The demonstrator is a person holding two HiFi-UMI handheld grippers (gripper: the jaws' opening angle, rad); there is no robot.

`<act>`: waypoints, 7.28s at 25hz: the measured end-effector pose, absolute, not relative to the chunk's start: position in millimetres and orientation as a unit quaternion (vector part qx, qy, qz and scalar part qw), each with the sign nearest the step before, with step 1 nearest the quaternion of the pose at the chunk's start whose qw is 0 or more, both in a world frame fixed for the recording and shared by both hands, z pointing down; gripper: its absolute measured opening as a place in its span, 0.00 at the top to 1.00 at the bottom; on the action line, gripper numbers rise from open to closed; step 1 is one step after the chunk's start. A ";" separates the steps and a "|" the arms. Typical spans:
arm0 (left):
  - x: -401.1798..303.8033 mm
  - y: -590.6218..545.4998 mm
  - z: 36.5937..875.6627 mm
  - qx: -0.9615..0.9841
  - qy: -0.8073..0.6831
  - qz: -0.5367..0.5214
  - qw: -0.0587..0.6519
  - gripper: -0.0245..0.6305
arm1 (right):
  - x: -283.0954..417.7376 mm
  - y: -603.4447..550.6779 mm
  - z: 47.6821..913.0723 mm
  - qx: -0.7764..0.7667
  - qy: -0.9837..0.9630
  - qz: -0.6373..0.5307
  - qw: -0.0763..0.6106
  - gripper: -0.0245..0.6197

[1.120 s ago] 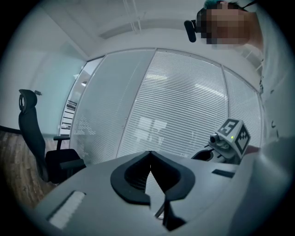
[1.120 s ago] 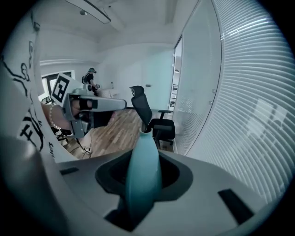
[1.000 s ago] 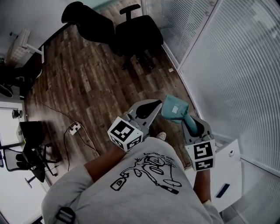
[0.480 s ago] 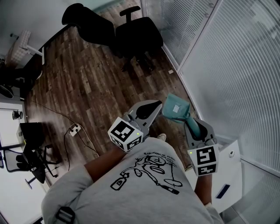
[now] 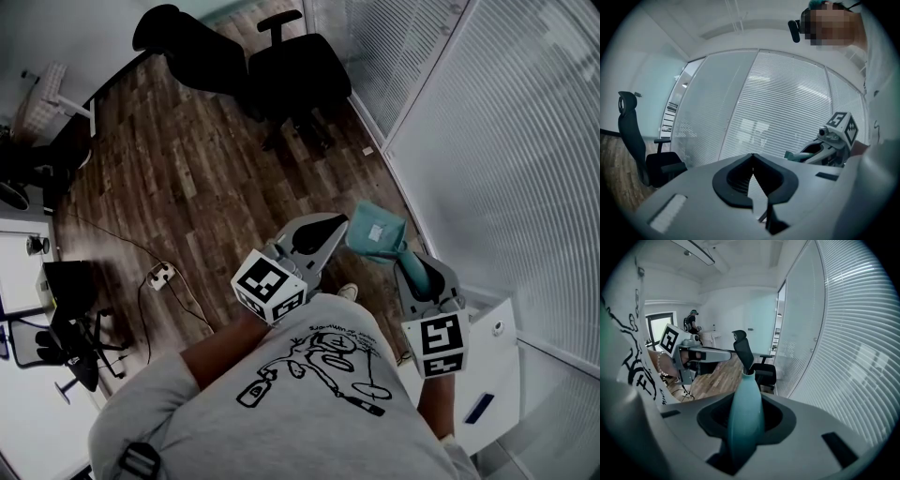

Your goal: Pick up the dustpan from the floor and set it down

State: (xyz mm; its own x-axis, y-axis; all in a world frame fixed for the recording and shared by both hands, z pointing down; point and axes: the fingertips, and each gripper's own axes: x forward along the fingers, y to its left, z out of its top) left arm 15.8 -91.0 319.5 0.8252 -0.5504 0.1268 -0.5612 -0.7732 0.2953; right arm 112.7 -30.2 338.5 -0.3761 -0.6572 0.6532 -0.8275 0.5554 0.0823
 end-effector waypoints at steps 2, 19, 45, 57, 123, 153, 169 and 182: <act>14.5 -91.1 320.0 0.941 -0.295 0.017 0.163 0.96 | 111.1 -30.4 339.3 0.453 -0.820 0.131 0.326 0.82; 4.9 -81.7 331.6 0.938 -0.299 0.025 0.176 0.96 | 101.1 -25.9 374.4 0.448 -0.820 0.150 0.323 0.82; -7.4 -81.8 353.6 0.928 -0.313 0.035 0.202 0.96 | 104.6 -43.5 486.8 0.454 -0.805 0.189 0.332 0.82; -6.6 -79.4 366.4 0.927 -0.310 0.047 0.206 0.96 | 112.8 -48.4 552.4 0.462 -0.793 0.195 0.345 0.82; -17.3 -48.3 407.0 0.916 -0.308 0.098 0.236 0.96 | 134.8 -28.8 774.9 0.453 -0.753 0.263 0.398 0.82; -11.4 -41.2 409.7 0.918 -0.301 0.098 0.238 0.96 | 93.2 42.1 806.2 0.403 -0.759 0.318 0.400 0.78; -9.5 -40.7 407.7 0.919 -0.299 0.099 0.236 0.96 | 85.6 60.5 815.8 0.394 -0.756 0.341 0.397 0.77; -7.6 -44.0 408.6 0.920 -0.299 0.095 0.236 0.96 | 74.5 74.6 816.6 0.370 -0.758 0.398 0.361 0.68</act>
